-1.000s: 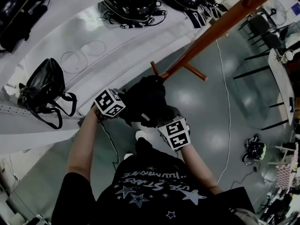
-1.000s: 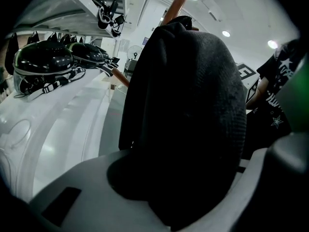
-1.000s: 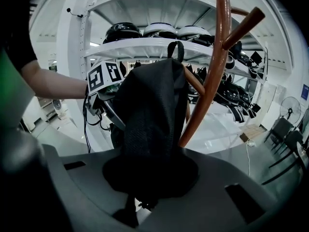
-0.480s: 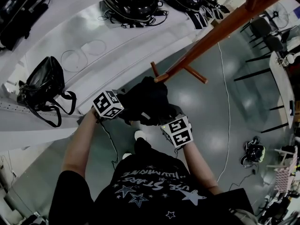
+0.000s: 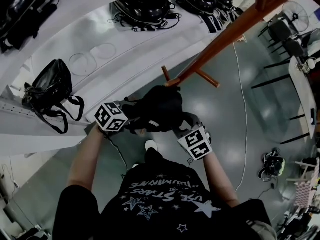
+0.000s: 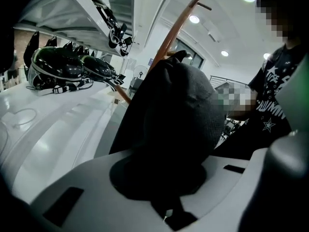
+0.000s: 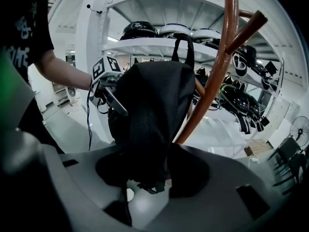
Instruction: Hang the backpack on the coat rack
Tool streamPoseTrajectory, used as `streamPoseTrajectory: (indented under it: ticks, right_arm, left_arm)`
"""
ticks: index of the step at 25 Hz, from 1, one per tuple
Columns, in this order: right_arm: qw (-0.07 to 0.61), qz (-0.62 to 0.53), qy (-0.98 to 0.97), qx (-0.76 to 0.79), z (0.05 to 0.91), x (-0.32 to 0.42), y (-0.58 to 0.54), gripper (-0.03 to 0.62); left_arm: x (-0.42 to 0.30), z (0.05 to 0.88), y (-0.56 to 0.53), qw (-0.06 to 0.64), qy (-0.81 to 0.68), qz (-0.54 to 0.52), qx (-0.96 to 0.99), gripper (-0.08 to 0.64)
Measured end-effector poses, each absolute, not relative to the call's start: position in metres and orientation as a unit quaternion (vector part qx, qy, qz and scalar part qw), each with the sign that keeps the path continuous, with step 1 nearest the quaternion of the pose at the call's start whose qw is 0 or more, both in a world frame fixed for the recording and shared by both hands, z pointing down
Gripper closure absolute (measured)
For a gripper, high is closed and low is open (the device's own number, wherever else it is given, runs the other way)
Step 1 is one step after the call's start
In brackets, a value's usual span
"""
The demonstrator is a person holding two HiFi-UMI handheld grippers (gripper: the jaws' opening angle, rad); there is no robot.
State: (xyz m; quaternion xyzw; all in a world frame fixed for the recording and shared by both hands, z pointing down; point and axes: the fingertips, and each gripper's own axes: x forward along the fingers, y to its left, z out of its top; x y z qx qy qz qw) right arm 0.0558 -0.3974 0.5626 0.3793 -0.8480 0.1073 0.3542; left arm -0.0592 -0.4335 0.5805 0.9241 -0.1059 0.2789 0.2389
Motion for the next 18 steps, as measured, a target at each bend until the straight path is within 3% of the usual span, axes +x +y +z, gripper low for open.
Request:
streamPoseTrajectory:
  ticks: [5,11,18]
  right_arm:
    - [0.352,0.092,-0.858,0.363,0.552,0.059,-0.382,0.344]
    - [0.335,0.061,-0.866,0.367,0.508,0.074,-0.367,0.342]
    - [0.209,0.046,-0.879,0.427,0.435,0.073,-0.403,0.445]
  left_arm:
    - [-0.065,0.575,-0.428,0.246,-0.121,0.267,0.924,0.492]
    - [-0.067,0.569,-0.423,0.239,-0.128,0.268,0.925,0.492]
    - [-0.072,0.563,-0.419,0.237,-0.135,0.264,0.925,0.492]
